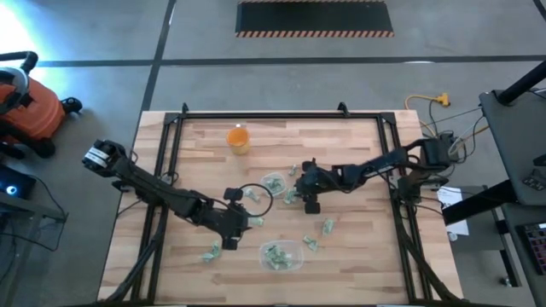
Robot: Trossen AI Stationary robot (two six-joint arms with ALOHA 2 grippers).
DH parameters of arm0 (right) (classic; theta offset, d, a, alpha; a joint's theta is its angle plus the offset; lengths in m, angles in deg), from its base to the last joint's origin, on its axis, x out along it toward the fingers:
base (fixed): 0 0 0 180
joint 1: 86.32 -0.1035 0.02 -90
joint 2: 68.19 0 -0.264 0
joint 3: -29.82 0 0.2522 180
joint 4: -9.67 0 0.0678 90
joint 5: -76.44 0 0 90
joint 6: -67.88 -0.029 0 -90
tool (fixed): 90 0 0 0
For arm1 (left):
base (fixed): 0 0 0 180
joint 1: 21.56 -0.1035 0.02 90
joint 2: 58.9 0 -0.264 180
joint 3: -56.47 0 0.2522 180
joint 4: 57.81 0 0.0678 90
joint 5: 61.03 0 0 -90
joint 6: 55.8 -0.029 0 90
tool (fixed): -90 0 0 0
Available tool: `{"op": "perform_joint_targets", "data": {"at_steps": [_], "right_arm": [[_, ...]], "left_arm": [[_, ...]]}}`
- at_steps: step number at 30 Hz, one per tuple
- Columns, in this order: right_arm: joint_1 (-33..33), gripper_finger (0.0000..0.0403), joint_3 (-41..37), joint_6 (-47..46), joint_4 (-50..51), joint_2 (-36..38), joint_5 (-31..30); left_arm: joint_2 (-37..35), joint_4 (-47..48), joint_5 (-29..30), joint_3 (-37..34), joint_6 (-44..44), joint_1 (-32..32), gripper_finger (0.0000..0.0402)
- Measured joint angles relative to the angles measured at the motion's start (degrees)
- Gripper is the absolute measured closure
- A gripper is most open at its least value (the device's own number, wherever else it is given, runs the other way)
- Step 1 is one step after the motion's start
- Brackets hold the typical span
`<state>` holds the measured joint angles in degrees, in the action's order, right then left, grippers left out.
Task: Pick and place Stevia / Truvia into bins
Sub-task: Put the white stevia packet into the top transparent bin
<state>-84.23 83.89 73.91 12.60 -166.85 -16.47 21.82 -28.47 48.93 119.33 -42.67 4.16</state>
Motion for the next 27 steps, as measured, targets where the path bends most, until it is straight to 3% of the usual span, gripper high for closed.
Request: {"op": "perform_joint_targets", "data": {"at_steps": [5,19,27], "right_arm": [[0.66,0.0262,1.32,-0.01,2.59,-0.91,3.1],[1.09,0.0289,0.9,-3.71,6.84,-0.62,3.63],[1.03,0.0343,0.81,-3.51,7.32,-0.57,3.87]], "left_arm": [[-0.02,1.24,0.06,-0.02,0.14,0.15,0.0249],[-0.04,1.75,0.07,-0.02,0.15,0.17,0.0249],[-0.04,1.61,0.07,-0.02,0.55,0.17,0.0249]]}}
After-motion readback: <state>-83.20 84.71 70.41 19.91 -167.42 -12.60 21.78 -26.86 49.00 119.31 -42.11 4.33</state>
